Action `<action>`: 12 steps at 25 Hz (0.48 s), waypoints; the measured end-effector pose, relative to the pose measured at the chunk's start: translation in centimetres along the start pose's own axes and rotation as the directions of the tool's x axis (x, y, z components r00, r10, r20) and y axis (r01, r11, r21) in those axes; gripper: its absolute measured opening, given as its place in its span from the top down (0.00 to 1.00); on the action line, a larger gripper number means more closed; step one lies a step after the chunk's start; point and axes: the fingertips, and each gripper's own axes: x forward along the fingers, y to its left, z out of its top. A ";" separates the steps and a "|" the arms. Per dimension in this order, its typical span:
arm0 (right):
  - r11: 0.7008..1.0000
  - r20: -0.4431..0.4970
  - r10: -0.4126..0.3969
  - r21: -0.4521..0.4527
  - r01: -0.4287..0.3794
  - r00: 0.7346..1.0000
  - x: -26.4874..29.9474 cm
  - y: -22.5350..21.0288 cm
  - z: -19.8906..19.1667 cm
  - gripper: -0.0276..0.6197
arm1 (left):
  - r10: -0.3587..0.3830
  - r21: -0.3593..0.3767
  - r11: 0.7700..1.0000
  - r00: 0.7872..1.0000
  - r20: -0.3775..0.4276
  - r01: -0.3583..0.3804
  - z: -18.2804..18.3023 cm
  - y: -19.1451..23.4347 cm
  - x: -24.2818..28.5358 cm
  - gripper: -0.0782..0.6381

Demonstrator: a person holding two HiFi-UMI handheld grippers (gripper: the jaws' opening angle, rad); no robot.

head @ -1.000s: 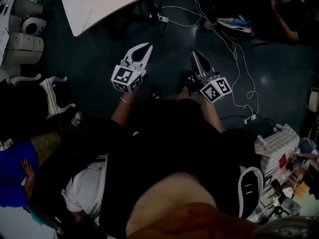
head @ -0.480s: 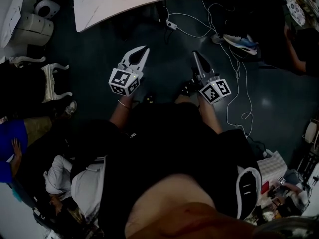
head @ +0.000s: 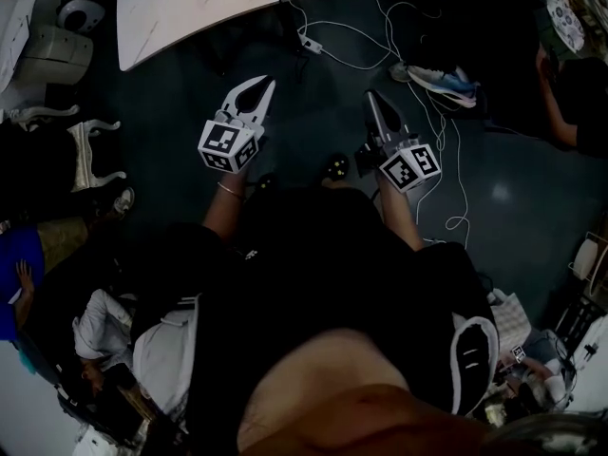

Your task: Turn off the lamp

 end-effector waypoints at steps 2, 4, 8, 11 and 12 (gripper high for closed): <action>1.000 -0.011 0.009 0.002 -0.009 1.000 0.0 -1.3 0.7 0.96 | 0.016 -0.007 1.000 1.000 -0.001 -0.016 0.0 -0.3 1.1 0.88; 1.000 -0.029 0.025 0.007 -0.025 0.999 0.2 -2.3 1.0 0.96 | 0.048 -0.007 0.999 0.999 -0.007 -0.048 0.0 -0.3 1.8 0.88; 0.997 -0.078 0.081 0.015 -0.080 0.994 0.5 -3.3 1.2 0.95 | 0.139 -0.003 0.990 0.990 -0.014 -0.139 0.4 0.0 1.7 0.88; 0.993 -0.116 0.120 0.014 -0.119 0.986 1.5 -4.1 0.7 0.95 | 0.191 -0.033 0.981 0.982 0.001 -0.191 0.8 0.4 1.3 0.88; 0.992 -0.130 0.129 0.011 -0.128 0.983 1.9 -4.3 0.4 0.96 | 0.202 -0.050 0.978 0.979 0.005 -0.201 0.7 0.6 1.1 0.88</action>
